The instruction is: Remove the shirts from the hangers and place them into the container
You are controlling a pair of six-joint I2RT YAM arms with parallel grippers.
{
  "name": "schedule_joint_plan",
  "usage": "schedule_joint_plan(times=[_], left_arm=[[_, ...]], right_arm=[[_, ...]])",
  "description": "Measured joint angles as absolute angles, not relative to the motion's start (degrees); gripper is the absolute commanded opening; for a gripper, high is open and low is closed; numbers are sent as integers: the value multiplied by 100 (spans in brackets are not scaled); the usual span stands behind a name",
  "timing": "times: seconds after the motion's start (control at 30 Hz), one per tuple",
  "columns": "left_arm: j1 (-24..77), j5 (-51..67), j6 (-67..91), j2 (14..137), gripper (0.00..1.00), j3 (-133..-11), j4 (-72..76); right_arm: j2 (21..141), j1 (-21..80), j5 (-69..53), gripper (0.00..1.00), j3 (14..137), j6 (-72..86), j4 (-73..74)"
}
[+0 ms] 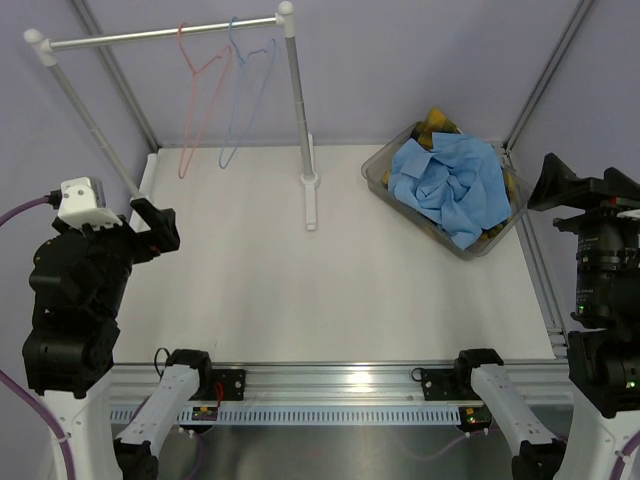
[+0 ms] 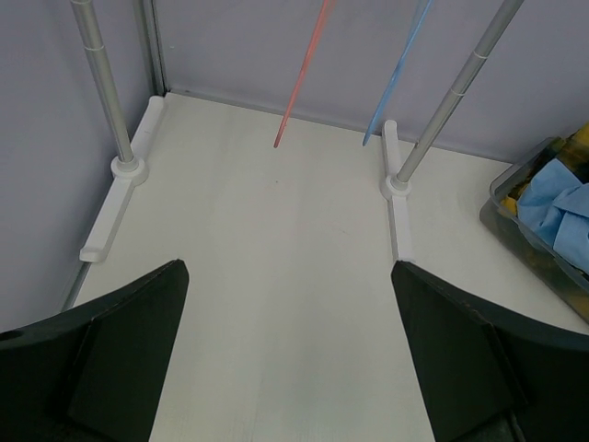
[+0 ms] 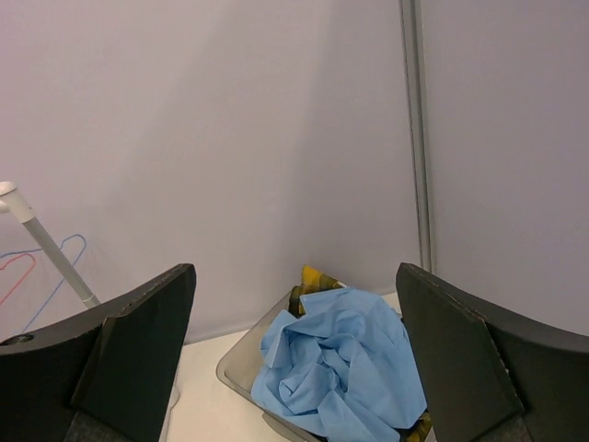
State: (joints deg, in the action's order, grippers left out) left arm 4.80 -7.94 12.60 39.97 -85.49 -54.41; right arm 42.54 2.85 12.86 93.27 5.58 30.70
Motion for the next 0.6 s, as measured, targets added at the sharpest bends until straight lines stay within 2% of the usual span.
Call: schedule_joint_plan(times=[0.27, 0.6], left_arm=[[655, -932, 1186, 4136, 99, -8549, -5448], [775, -967, 1179, 4338, 99, -8593, -5448]], right_arm=[[3632, 731, 1597, 99, 8549, 86, 2897], [3524, 814, 1741, 99, 8506, -84, 2825]])
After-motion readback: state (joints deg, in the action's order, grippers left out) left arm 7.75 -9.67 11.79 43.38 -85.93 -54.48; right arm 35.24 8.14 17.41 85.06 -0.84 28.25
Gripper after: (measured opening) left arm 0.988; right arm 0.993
